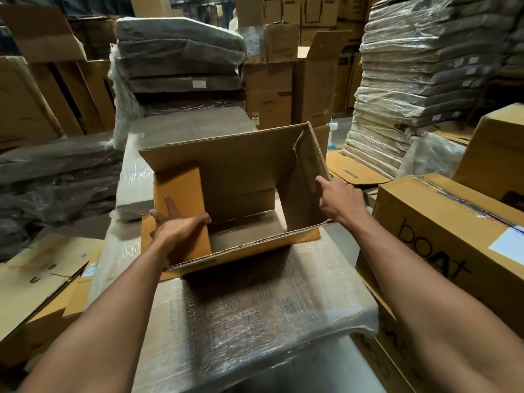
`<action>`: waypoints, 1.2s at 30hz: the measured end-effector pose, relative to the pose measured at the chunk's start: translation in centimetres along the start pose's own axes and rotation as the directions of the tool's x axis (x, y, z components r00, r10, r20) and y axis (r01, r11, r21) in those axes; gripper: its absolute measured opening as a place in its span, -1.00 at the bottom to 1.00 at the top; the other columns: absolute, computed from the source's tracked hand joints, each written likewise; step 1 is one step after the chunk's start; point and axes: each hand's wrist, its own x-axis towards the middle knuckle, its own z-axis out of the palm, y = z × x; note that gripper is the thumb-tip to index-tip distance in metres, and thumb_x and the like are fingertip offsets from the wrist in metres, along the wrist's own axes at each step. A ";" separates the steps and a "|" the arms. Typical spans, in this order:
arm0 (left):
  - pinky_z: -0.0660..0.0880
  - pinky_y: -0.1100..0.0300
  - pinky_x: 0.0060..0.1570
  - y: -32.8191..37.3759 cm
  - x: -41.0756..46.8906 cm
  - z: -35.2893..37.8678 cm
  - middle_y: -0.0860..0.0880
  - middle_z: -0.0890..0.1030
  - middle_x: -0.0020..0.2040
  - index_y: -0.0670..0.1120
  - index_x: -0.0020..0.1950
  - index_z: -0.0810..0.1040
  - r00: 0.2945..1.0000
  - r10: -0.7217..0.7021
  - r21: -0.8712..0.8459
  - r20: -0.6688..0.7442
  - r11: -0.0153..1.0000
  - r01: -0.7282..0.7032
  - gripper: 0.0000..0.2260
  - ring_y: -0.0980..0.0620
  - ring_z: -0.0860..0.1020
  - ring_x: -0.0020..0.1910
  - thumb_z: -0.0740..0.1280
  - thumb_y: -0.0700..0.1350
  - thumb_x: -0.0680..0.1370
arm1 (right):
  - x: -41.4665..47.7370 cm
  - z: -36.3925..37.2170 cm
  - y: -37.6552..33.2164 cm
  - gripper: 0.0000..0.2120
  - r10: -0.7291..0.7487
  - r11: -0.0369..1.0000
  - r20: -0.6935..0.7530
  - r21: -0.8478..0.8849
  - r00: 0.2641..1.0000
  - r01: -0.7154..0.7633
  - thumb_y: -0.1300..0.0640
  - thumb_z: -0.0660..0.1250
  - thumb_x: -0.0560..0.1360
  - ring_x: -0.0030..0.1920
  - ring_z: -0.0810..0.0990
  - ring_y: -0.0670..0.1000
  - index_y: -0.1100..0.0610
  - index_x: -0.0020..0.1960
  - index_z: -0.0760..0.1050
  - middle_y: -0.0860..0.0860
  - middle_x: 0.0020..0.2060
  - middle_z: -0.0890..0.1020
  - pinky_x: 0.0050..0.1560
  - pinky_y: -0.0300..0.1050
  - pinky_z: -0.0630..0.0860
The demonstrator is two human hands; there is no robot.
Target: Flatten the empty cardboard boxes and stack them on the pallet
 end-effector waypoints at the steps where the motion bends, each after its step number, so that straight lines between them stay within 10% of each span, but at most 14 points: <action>1: 0.11 -0.25 0.52 -0.2 -0.1 -0.1 -0.30 -0.10 0.62 -0.02 0.66 -0.16 1.000 0.006 -0.044 -0.004 0.999 -0.006 -0.05 -0.43 0.07 0.55 0.31 0.36 0.52 | -0.2 0.4 0.1 -0.51 0.008 0.999 0.000 0.031 1.000 -0.008 0.15 0.19 0.64 0.09 0.61 0.25 -0.05 0.55 0.27 0.18 0.19 0.51 -0.03 0.10 0.51; 4: 0.38 -0.22 0.34 -1.0 -0.4 -0.6 -0.18 0.31 0.45 0.00 0.59 0.10 0.999 0.050 -0.240 -0.017 0.969 -0.053 -0.01 -0.34 0.39 0.30 0.38 0.42 0.31 | -0.9 1.3 -0.2 -0.49 0.036 0.993 0.004 0.116 0.999 -0.036 0.14 0.23 0.63 0.20 0.55 0.27 -0.06 0.56 0.27 0.19 0.32 0.39 0.14 0.21 0.53; 7: 0.45 -0.16 0.13 -1.7 -1.5 -0.9 -0.05 0.26 0.27 0.17 0.59 -0.02 0.985 0.124 -0.327 -0.119 0.932 -0.157 -0.01 -0.23 0.41 0.14 0.32 0.38 0.26 | -2.7 1.0 -1.4 -0.45 0.137 0.976 -0.092 0.181 0.986 -0.119 0.04 0.32 0.60 0.35 0.38 0.32 -0.10 0.55 0.27 0.20 0.45 0.26 0.27 0.29 0.43; 11: 0.42 -0.10 0.03 -1.8 -2.5 -0.6 -0.08 0.37 0.28 0.05 0.55 0.23 0.959 0.157 -0.404 -0.237 0.881 -0.245 -0.22 -0.18 0.44 0.12 0.17 0.36 0.38 | -9.0 -0.1 -5.8 -0.54 0.021 0.974 -0.313 0.221 0.950 0.051 -0.09 0.20 0.66 -0.18 0.54 0.06 -0.10 0.54 0.29 0.06 -0.17 0.50 -0.25 -0.12 0.39; 14: 0.41 -0.21 0.18 -2.0 -3.0 -0.7 -0.24 0.50 0.33 0.09 0.15 0.38 0.949 0.137 -0.385 -0.284 0.890 -0.244 -0.59 -0.27 0.47 0.25 0.07 0.31 0.47 | -12.5 -0.2 -9.0 -0.49 0.025 0.917 -0.055 0.398 0.998 -0.001 -0.27 0.05 0.68 -0.12 0.64 0.06 -0.13 0.57 0.25 0.04 -0.14 0.66 -0.25 -0.10 0.43; 17: 0.35 -0.09 0.10 -1.6 -3.7 -0.7 -0.20 0.51 0.22 -0.01 0.36 0.39 0.935 0.159 -0.350 -0.318 0.896 -0.272 -0.60 -0.22 0.46 0.16 0.09 0.18 0.63 | -12.9 0.8 -10.9 -0.44 0.013 0.839 0.146 0.537 0.989 -0.090 -0.35 0.03 0.64 0.17 0.61 0.20 -0.07 0.49 0.37 0.12 0.13 0.66 0.08 0.08 0.52; 24: 0.49 -0.08 0.11 -1.0 -4.1 -2.6 -0.23 0.58 0.19 -0.12 0.40 0.46 0.931 0.095 -0.205 -0.352 0.963 -0.175 -0.65 -0.28 0.51 0.16 0.22 -0.13 0.61 | -10.3 1.5 -12.1 -0.69 0.165 0.651 0.118 0.732 0.979 -0.198 -0.07 0.25 0.58 -0.25 0.58 0.03 0.14 -0.15 0.58 0.04 -0.25 0.64 -0.20 -0.13 0.44; 36: 0.55 -0.02 -0.07 -1.9 -10.1 -3.6 -0.07 0.67 -0.02 -0.08 0.26 0.60 0.871 0.396 -0.013 -0.290 0.909 -0.417 -0.78 -0.09 0.60 -0.09 0.24 -0.08 0.70 | -6.9 -0.5 -11.3 -0.64 0.143 0.676 -0.007 0.731 0.990 -0.092 0.08 0.27 0.54 -0.45 0.45 -0.05 0.17 -0.40 0.48 0.00 -0.48 0.49 -0.53 -0.33 0.19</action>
